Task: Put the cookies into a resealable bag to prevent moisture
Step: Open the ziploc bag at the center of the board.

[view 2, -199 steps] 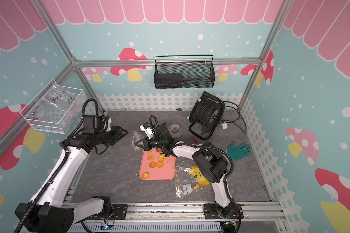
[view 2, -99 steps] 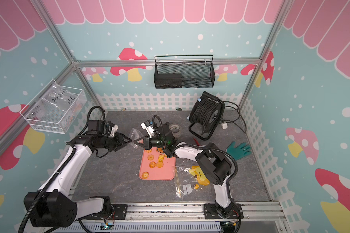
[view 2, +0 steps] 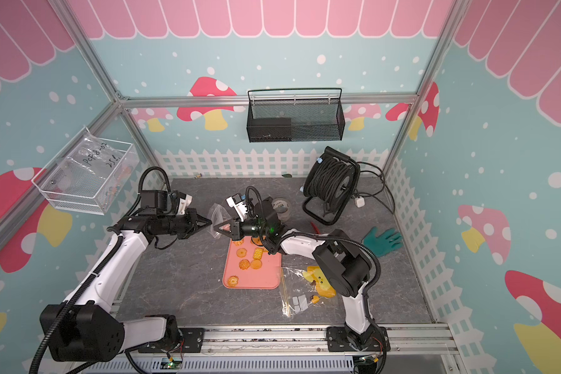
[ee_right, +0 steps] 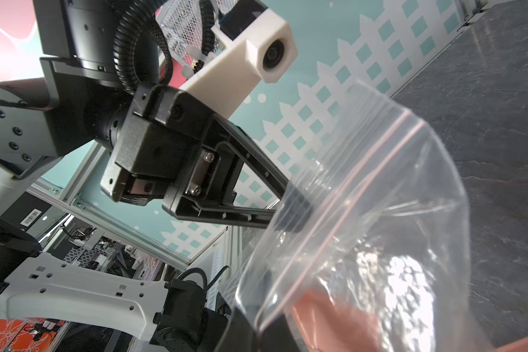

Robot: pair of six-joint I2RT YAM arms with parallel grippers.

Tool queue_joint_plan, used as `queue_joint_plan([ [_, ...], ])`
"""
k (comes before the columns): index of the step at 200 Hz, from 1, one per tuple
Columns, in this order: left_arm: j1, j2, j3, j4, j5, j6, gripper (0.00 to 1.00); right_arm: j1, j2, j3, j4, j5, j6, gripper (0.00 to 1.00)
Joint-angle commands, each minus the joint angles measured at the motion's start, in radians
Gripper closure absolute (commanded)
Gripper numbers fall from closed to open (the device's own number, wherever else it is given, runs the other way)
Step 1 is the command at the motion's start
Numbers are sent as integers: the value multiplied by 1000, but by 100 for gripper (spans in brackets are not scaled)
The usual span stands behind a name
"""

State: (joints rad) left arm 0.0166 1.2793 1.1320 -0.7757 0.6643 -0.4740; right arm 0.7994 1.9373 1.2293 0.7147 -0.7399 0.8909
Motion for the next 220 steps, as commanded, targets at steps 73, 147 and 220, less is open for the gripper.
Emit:
queue_joint_plan([
  [73,-233,26,253,-330,-422,183,100,0,-23,163,-324,176,-200,57],
  [147,-247,18,267,-333,-510,163,100,0,-14,143,-264,152,-130,46],
  [220,-247,-2,220,-277,-482,126,100,9,38,192,-407,211,-179,54],
])
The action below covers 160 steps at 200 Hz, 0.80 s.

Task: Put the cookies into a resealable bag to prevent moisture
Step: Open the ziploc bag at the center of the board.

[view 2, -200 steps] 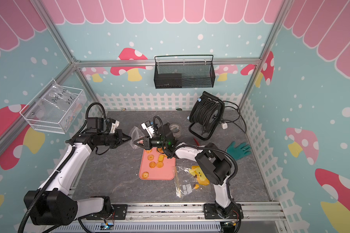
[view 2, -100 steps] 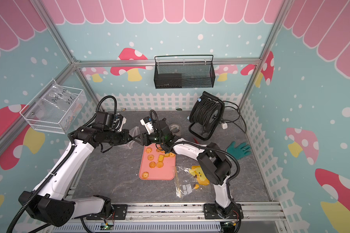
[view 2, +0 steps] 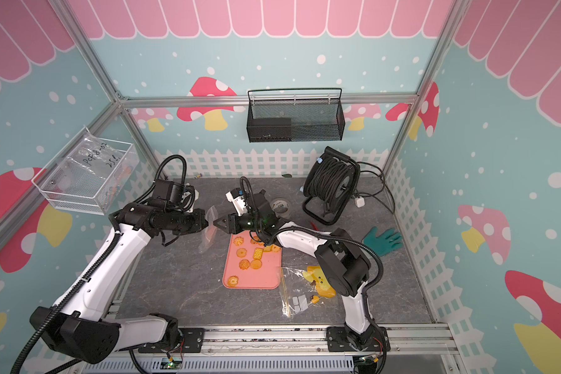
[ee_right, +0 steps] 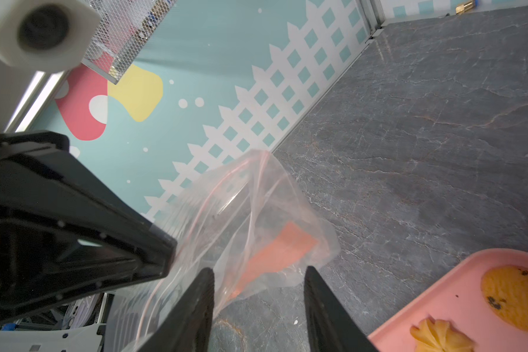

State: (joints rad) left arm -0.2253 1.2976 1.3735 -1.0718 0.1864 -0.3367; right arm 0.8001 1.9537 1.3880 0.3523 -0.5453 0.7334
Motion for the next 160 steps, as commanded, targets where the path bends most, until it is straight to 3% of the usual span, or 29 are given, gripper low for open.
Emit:
queue_joint_plan([
  [1,-6,-21,-21,20,-5,-12,100,7,22,33,-45,16,-21,54],
  [45,-16,9,-44,58,10,-5,100,29,43,81,-26,-25,-4,56],
  [88,-14,11,-37,63,-13,4,100,28,44,75,-100,25,-51,81],
  [130,-10,-5,-20,-51,-237,58,100,28,16,70,-199,102,-141,98],
  [160,-8,-2,13,-143,-467,97,100,30,13,50,-240,136,-187,100],
])
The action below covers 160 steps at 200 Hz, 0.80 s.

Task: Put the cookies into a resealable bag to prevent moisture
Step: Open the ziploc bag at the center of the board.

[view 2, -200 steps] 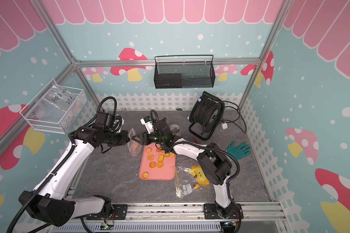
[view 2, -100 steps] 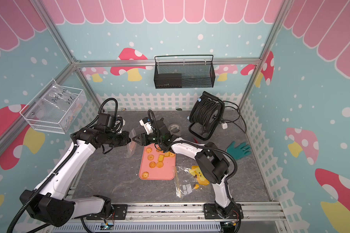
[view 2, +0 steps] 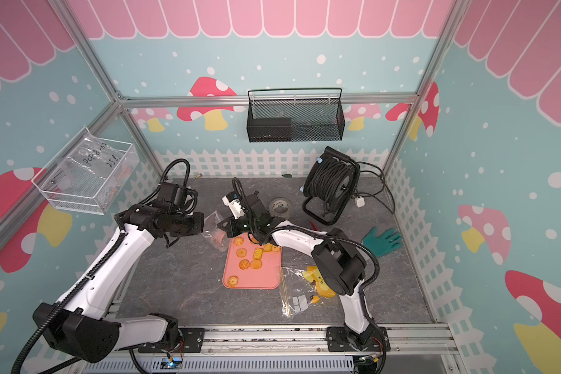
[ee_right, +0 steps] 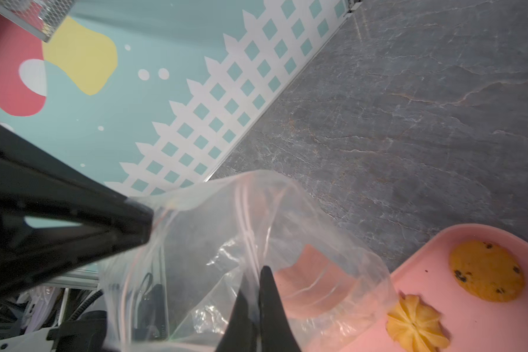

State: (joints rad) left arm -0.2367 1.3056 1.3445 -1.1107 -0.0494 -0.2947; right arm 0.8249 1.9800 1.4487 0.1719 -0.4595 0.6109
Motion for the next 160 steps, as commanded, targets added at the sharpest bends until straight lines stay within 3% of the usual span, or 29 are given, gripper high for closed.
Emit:
queue_joint_plan([
  [1,4,-11,42,-104,-233,56,100,5,-13,-11,-61,51,-66,100],
  [49,-32,15,38,-103,-256,37,100,29,45,-6,14,-6,-69,100],
  [65,-51,24,22,-87,-252,26,100,45,89,21,-24,26,-119,100],
  [125,-52,12,-142,82,-53,-39,100,46,151,-63,39,55,-161,97],
  [160,-47,40,-235,165,-24,-66,100,43,120,-114,67,77,-185,90],
])
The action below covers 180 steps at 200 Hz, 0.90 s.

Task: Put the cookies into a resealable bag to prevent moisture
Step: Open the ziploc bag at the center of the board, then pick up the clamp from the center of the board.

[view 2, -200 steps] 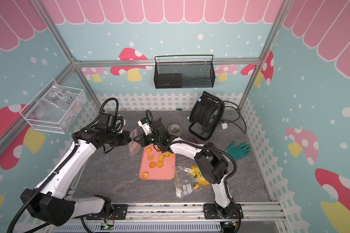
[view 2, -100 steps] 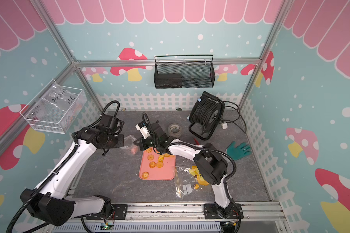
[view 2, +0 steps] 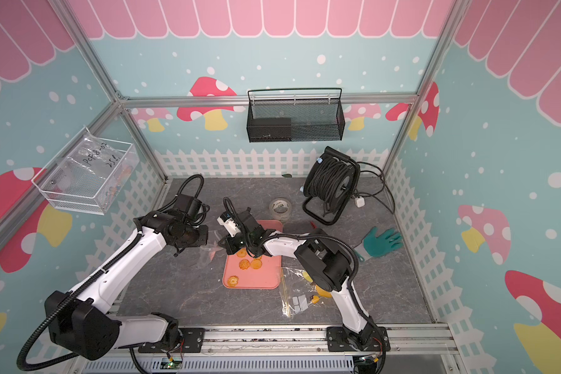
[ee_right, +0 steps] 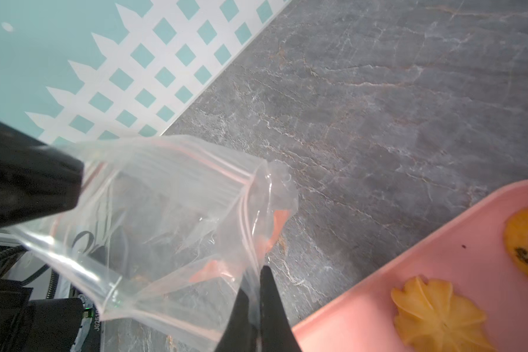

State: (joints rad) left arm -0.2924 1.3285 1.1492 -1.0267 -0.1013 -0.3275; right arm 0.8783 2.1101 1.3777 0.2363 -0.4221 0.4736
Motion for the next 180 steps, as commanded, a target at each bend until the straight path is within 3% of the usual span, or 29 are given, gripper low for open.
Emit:
queue_joint_plan([
  [1,8,18,-42,82,28,-33,100,-9,-11,-45,2,41,-49,89],
  [61,28,86,-42,171,142,-83,100,-35,-167,-176,78,46,-91,67],
  [100,32,126,-24,174,184,-79,100,-73,-386,-321,59,63,-248,40],
  [125,32,148,-2,172,216,-84,100,-127,-530,-385,-113,93,-407,27],
  [154,32,168,7,173,236,-81,100,-206,-687,-444,-405,223,-592,18],
  [180,32,181,15,172,251,-80,100,-311,-829,-541,-555,381,-632,14],
])
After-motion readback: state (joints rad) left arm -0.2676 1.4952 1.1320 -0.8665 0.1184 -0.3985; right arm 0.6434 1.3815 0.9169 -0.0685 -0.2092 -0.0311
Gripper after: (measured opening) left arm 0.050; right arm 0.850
